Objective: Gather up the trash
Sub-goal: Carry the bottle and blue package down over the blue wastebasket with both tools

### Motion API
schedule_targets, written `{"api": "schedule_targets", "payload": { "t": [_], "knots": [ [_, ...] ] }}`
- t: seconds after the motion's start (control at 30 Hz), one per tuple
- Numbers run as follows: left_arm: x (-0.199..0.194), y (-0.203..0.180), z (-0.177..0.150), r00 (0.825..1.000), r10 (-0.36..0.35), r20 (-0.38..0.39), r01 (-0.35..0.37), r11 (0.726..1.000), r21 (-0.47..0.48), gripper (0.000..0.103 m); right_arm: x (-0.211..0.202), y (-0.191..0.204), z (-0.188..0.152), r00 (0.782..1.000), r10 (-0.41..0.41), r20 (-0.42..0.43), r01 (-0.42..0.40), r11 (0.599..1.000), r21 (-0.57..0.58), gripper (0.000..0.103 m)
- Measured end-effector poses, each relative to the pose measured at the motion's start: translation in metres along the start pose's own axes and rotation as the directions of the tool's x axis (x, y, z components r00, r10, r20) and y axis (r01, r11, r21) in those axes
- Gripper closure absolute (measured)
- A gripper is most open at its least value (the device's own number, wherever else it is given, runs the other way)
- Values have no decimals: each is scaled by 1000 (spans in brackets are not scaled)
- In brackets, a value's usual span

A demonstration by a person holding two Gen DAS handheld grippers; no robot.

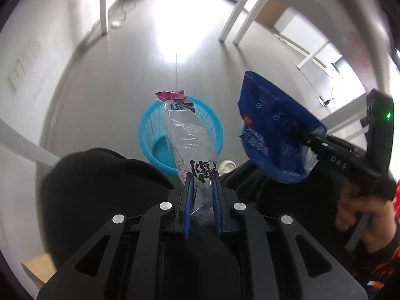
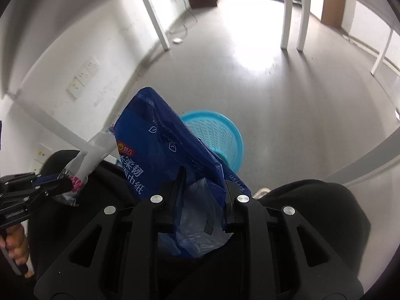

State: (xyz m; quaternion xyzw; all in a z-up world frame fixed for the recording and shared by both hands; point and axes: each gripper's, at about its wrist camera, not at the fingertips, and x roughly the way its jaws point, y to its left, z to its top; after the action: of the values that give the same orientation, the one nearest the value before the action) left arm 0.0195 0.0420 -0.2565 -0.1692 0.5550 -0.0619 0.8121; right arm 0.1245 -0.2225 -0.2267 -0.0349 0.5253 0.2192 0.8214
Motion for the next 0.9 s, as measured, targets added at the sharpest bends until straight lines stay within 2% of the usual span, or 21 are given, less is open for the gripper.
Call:
{"api": "schedule_targets", "payload": {
  "t": [0.13, 0.27, 0.37, 0.53, 0.67, 0.77, 0.9],
  "knots": [
    [29, 14, 19, 999, 5, -46, -7, 999, -39, 89, 32, -6, 11, 998, 2, -61, 1, 999, 47, 82],
    [54, 28, 36, 994, -41, -104, 29, 993, -113, 89, 63, -7, 18, 995, -31, -98, 37, 998, 59, 82],
    [69, 34, 45, 992, -60, -113, 44, 989, -144, 89, 87, -10, 24, 990, -42, -133, 52, 996, 73, 82],
    [99, 28, 60, 986, -45, -158, 19, 987, -162, 89, 129, -17, 39, 981, -39, -191, 62, 991, 116, 82],
    [126, 17, 72, 982, 5, -188, -32, 990, -140, 89, 160, -19, 47, 970, -43, -241, 74, 990, 119, 82],
    [149, 15, 82, 972, 50, -230, -83, 987, -138, 89, 186, -24, 53, 956, -44, -288, 89, 986, 143, 82],
    [173, 19, 95, 957, 62, -283, -110, 981, -160, 89, 212, -39, 51, 938, -26, -346, 101, 974, 200, 82]
  ]
}}
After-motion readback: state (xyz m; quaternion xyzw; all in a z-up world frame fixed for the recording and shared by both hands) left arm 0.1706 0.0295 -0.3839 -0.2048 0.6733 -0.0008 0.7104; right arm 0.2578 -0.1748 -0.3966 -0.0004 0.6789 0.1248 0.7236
